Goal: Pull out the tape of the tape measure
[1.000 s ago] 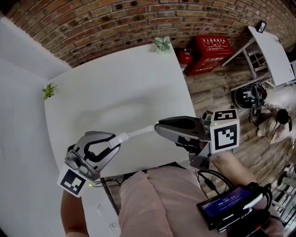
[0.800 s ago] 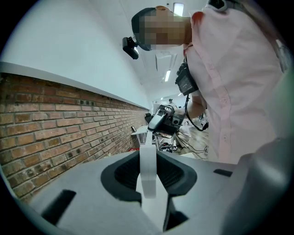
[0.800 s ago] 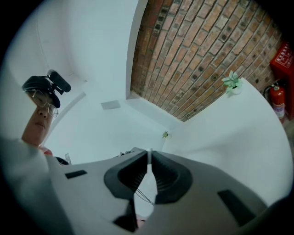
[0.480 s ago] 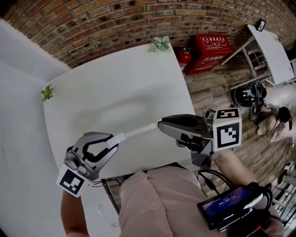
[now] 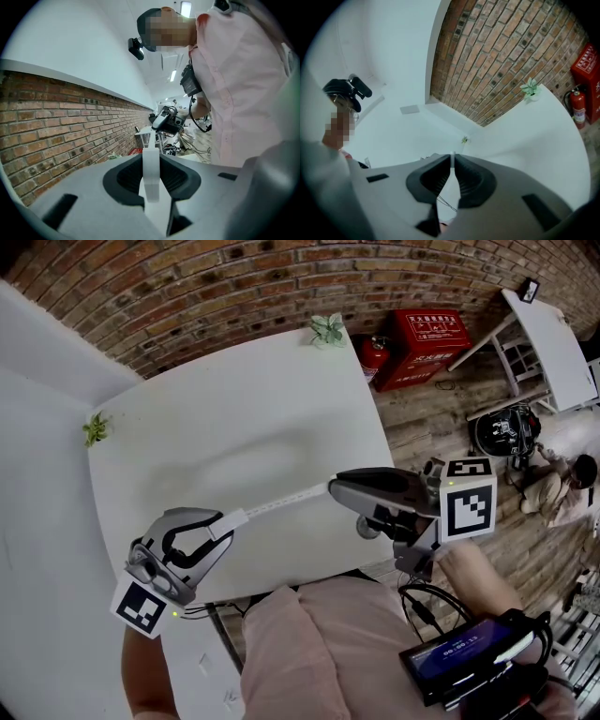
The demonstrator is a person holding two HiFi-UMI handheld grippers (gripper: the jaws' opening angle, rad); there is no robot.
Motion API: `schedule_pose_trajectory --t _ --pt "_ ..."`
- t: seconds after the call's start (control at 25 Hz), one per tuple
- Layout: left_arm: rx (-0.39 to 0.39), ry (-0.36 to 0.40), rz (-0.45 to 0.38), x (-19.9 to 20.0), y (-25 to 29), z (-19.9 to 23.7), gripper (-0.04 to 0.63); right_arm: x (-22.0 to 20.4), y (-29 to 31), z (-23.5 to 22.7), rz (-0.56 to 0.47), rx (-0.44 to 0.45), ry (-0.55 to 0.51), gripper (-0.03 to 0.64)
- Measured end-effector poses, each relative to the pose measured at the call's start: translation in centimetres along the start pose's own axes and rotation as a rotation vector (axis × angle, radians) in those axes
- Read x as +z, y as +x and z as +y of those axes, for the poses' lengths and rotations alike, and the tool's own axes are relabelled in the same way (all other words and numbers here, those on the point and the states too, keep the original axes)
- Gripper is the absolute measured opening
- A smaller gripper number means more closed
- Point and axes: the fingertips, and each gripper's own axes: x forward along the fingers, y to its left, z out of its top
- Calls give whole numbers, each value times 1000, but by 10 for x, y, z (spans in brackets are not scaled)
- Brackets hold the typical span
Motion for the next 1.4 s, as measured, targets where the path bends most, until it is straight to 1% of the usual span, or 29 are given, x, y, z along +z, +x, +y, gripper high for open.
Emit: schedule_pose_trajectory --t 1.4 --pt "22 -20 39 -12 -19 2 101 13 -25 -12 -53 -57 -13 35"
